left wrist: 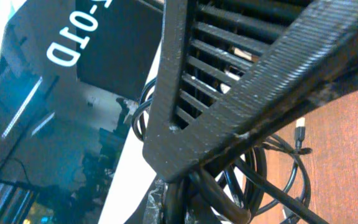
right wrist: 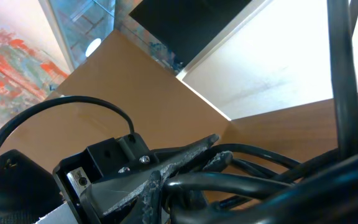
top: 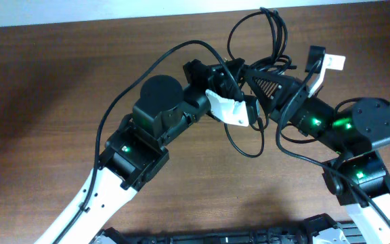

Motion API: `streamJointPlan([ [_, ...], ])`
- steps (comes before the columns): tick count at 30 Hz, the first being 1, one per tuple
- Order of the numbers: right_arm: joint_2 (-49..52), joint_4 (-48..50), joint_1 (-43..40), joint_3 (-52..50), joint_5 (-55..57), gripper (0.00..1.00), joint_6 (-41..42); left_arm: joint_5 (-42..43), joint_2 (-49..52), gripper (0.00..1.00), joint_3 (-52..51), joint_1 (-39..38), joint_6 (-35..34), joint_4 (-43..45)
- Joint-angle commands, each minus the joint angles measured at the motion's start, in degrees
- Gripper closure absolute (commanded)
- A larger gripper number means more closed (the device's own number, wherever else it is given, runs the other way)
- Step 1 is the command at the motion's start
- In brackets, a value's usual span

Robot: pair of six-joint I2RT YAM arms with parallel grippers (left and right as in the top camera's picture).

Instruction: Untangle cables

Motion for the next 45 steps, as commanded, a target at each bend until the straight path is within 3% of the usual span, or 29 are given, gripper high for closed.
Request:
streamJointPlan([
  [1, -2.12, -0.74, 0.35, 0.63, -7.61, 0.96, -0.59, -19.34, -0.07, 1.00, 1.16, 6.58, -5.70, 3.08],
  [16, -2.34, 0.15, 0.33, 0.63, -8.87, 0.96, -0.57, -18.03, -0.13, 1.00, 1.16, 10.73, -26.38, 3.74],
  [20, -2.34, 0.15, 0.33, 0.63, -8.98, 0.92, -1.90, -8.13, -0.13, 1.00, 1.16, 10.67, -26.80, 3.02],
  [21, -2.34, 0.15, 0.33, 0.63, -8.70, 0.86, -4.02, -5.20, -0.13, 1.00, 1.16, 10.67, -26.80, 2.78],
  [23, -2.34, 0.13, 0.24, 0.63, -7.30, 0.53, -7.85, 4.15, -0.20, 1.00, 1.16, 10.69, -26.77, 1.92],
  [27, -2.34, 2.12, 0.24, 0.66, -5.35, 0.50, -16.83, 18.03, -0.20, 1.00, 1.16, 10.69, -26.77, 0.50],
  [28, -2.51, 4.63, 0.24, 0.66, -5.92, 0.50, -22.43, 22.49, -0.20, 1.00, 1.16, 10.69, -26.73, -0.68],
  [30, -3.10, 6.91, 0.24, 0.66, -6.82, 0.51, -31.80, 24.85, -0.20, 1.00, 1.16, 10.73, -25.00, -2.60],
  [33, -5.01, 6.88, 0.24, 0.66, -6.91, 0.65, -47.19, 25.20, -0.20, 1.00, 1.16, 10.67, -16.81, -7.43],
  [35, -6.23, 5.53, 0.24, 0.66, -6.86, 0.66, -54.66, 25.18, -0.20, 1.00, 1.16, 10.69, -12.46, -9.97],
  [38, -7.56, -1.42, 0.24, 0.66, -6.82, 0.50, -65.85, 25.18, -0.33, 1.00, 1.16, 10.73, -10.84, -10.21],
  [41, -8.04, -8.39, 0.24, 0.66, -6.84, 0.46, -74.05, 25.20, -1.03, 1.00, 1.16, 10.73, -7.50, -10.05],
  [45, -8.17, -10.97, 0.24, 0.66, -6.88, 0.35, -76.32, 29.88, -1.77, 1.00, 1.16, 10.69, 0.59, -10.71],
])
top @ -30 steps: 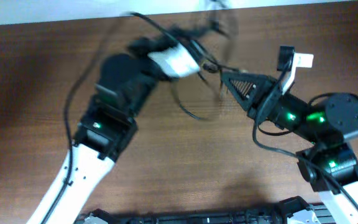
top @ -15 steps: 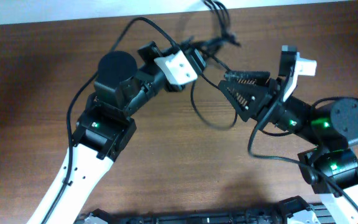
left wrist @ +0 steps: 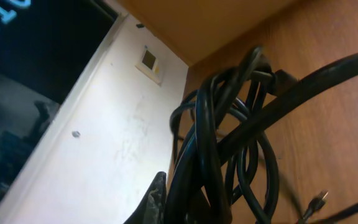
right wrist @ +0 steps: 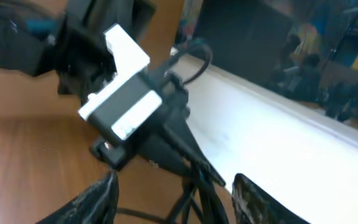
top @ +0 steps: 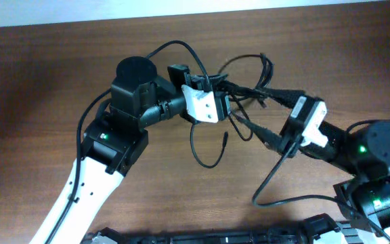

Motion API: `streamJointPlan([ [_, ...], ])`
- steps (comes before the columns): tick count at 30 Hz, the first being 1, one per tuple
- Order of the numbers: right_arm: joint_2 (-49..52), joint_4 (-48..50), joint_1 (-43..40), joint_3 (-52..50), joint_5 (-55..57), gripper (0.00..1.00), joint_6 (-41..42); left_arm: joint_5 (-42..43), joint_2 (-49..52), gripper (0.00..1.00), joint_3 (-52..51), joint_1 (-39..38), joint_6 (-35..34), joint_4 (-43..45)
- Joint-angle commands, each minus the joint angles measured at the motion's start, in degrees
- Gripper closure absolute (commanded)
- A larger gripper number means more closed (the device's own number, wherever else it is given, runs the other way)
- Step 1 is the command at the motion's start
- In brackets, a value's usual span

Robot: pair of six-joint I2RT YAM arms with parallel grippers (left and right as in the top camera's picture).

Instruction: Untangle cables

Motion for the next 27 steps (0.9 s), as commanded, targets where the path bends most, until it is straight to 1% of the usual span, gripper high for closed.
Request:
streamJointPlan([
  [1, -0.55, -0.46, 0.07, 0.42, -0.33, 0.33, -6.56, 6.71, -1.95, 1.00, 1.25, -0.04, 10.64, -0.07],
  [4, -0.55, -0.46, 0.07, 0.42, 0.00, 0.31, -7.19, 9.64, -1.95, 1.00, 1.25, -0.04, 16.44, -0.13],
  [7, -0.55, -0.90, 0.07, 0.42, 0.35, 0.31, -7.17, 10.73, -1.95, 1.00, 1.25, -0.04, 23.23, -0.02],
  [8, -0.55, -1.36, 0.07, 0.39, 0.35, 0.32, -7.19, 10.95, -1.95, 1.00, 1.25, -0.04, 24.28, 0.20],
  [10, -0.55, -2.84, 0.07, 0.39, 0.35, 0.32, -7.19, 11.08, -1.92, 1.00, 1.25, -0.04, 24.48, 1.14],
  [12, -0.55, -4.61, 0.07, 0.39, 0.35, 0.37, -7.63, 11.08, -1.92, 1.00, 1.25, -0.04, 24.50, 1.73],
  [15, -0.52, -8.35, 0.07, 0.39, 0.76, 0.42, -11.28, 11.50, -1.92, 1.00, 1.25, -0.04, 24.48, 3.15],
  [17, -0.52, -9.25, 0.07, 0.39, 0.76, 0.45, -11.93, 12.92, -1.92, 1.00, 1.25, -0.04, 24.48, 3.89],
  [20, -0.50, -9.31, 0.07, 0.39, 0.79, 0.59, -12.11, 14.10, -1.92, 1.00, 1.25, -0.04, 24.50, 4.07],
  [22, -0.50, -9.16, 0.07, 0.39, 0.76, 0.66, -12.09, 14.10, -1.92, 1.00, 1.25, -0.04, 24.48, 4.00],
  [23, -0.50, -9.14, 0.07, 0.39, 0.76, 0.72, -12.09, 14.10, -1.92, 1.00, 1.25, -0.04, 24.46, 4.00],
  [25, -0.50, -9.09, 0.07, 0.39, 0.74, 0.89, -12.09, 14.10, -1.92, 1.00, 1.25, -0.04, 24.46, 4.02],
  [27, -0.50, -9.09, 0.07, 0.39, 0.72, 0.96, -12.09, 13.94, -1.92, 1.00, 1.25, 0.02, 24.46, 4.00],
])
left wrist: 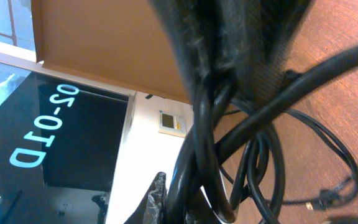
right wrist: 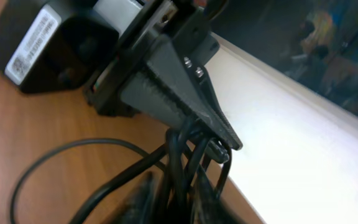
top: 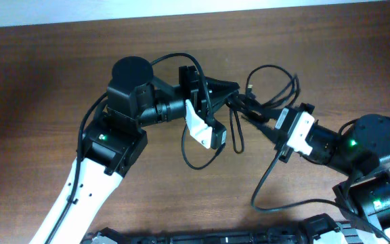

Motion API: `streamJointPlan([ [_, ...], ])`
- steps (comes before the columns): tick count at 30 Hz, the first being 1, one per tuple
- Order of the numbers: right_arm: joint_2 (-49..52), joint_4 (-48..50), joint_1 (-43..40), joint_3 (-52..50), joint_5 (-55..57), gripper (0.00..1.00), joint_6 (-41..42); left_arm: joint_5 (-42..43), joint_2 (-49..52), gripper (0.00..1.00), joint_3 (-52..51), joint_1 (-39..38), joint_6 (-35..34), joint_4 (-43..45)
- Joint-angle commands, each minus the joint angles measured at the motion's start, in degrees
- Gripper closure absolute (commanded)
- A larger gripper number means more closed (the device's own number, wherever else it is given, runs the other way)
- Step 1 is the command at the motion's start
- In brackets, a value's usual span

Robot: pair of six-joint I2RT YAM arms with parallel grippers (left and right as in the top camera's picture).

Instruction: Untangle cables

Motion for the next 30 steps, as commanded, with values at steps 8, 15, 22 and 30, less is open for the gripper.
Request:
streamJointPlan([
  [8, -0.44, 2.45, 0.02, 0.39, -2.80, 0.96, -0.44, -2.16, -1.57, 1.00, 1.25, 0.04, -0.20, -2.21],
  [15, -1.99, 9.51, 0.02, 0.39, -3.87, 0.96, -0.44, -2.60, -1.57, 1.00, 1.25, 0.02, -0.22, -13.57],
  [22, -3.10, 14.43, 0.02, 0.42, -3.82, 0.96, -0.44, 5.81, -1.57, 1.00, 1.25, 0.02, -0.22, -23.71],
  [30, -3.08, 15.45, 0.02, 0.39, 1.77, 0.96, -0.44, 21.66, -1.57, 1.00, 1.25, -0.13, -0.20, -30.56],
])
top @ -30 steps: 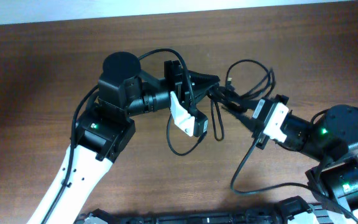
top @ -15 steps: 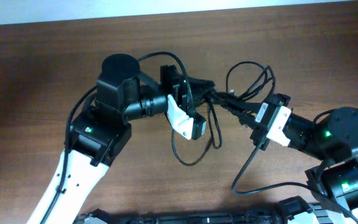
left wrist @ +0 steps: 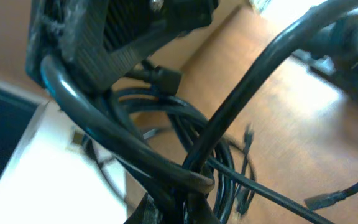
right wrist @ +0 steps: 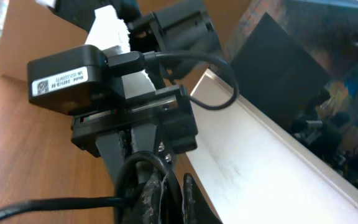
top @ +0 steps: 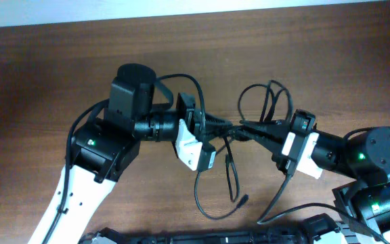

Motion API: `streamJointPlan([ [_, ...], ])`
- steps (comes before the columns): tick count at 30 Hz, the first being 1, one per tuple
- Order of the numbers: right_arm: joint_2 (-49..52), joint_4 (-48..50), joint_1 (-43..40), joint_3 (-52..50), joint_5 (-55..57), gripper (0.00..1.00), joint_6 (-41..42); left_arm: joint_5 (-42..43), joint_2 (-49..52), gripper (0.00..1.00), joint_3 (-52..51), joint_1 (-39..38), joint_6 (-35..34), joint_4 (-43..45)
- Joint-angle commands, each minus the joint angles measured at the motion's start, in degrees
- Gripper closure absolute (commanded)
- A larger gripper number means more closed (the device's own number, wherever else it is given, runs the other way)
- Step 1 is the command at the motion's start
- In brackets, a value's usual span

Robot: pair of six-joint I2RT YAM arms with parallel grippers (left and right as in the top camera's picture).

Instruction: Untangle cables

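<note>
A tangle of black cables [top: 266, 102] hangs between the two grippers over the middle of the brown table [top: 39, 74]. My left gripper [top: 223, 127] points right and is shut on a bundle of strands [left wrist: 185, 130]; its fingertips [left wrist: 178, 210] are nearly buried in cable. My right gripper [top: 244, 129] points left, tip to tip with the left one, shut on a cable loop [right wrist: 143, 163] at its fingertips [right wrist: 178, 198]. Loops stand up behind the right gripper. One long strand droops toward the near edge and ends in a loose plug [top: 244, 199].
Both arms reach in from the near corners, each with a white wrist camera block [top: 193, 150] close to the tangle. A black rail [top: 215, 237] runs along the near edge. The pale wall strip [top: 181, 7] borders the far side.
Both grippers have come nearer the front and closer together, now tip to tip at the table's middle. The drooping strand hangs longer toward the near edge, and the loops sit lower.
Both grippers first held the tangle together near the far edge. Then they stood apart, left at the centre back and right lower right, with cable stretched between. They then closed in again, and now meet at mid-table with one strand hanging free.
</note>
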Motion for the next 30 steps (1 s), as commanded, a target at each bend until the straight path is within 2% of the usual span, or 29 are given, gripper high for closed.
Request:
streamJointPlan([
  [1, -1.38, 3.61, -0.87, 2.14, 14.03, 0.96, -0.50, 12.26, 0.09, 1.00, -1.57, -0.59, 1.16, -3.06],
  [7, -1.29, 3.65, -0.87, 2.14, 28.46, 0.96, -0.48, 14.73, 0.09, 1.00, -1.57, -0.59, 1.18, -0.04],
  [9, -1.29, 3.89, -0.87, 2.12, 30.10, 0.93, -0.48, 14.64, 0.09, 1.00, -1.57, -0.57, 1.16, -0.04],
  [10, -1.29, 4.07, -0.85, 2.12, 29.94, 0.90, -0.48, 14.19, 0.09, 1.00, -1.57, -0.57, 1.16, -0.09],
  [11, -1.29, 4.09, -0.81, 2.12, 29.64, 0.65, -0.48, 13.35, 0.09, 1.00, -1.57, -0.57, 1.16, -0.09],
  [12, -1.29, 4.04, -0.81, 2.12, 28.87, 0.60, -0.48, 12.13, 0.09, 1.00, -1.57, -0.57, 1.16, 0.00],
  [14, -1.29, 3.67, -0.83, 2.12, 26.69, 0.58, -0.48, 9.03, 0.09, 1.00, -1.57, -0.55, 1.14, 1.09],
  [16, -1.29, 2.89, -0.81, 2.12, 25.07, 0.48, -0.46, 6.58, 0.09, 1.00, -1.57, -0.52, 1.16, 2.80],
  [19, -1.29, 1.22, -0.83, 2.12, 24.22, 0.43, 2.25, 2.45, 0.07, 1.00, -1.57, -0.52, 1.16, 6.25],
  [22, -1.29, 0.74, -0.83, 2.12, 23.47, 0.41, 14.27, -6.78, 0.09, 1.00, -1.57, -0.52, 1.16, 10.21],
  [25, -1.29, -0.11, -0.83, 2.12, 15.10, 0.44, 15.21, -10.80, 0.09, 1.00, -1.57, -0.52, 1.16, 13.33],
  [30, -1.29, -1.46, -0.83, 2.12, 5.05, 0.51, 15.21, -11.34, 0.07, 1.00, -1.57, -0.52, 1.18, 17.49],
])
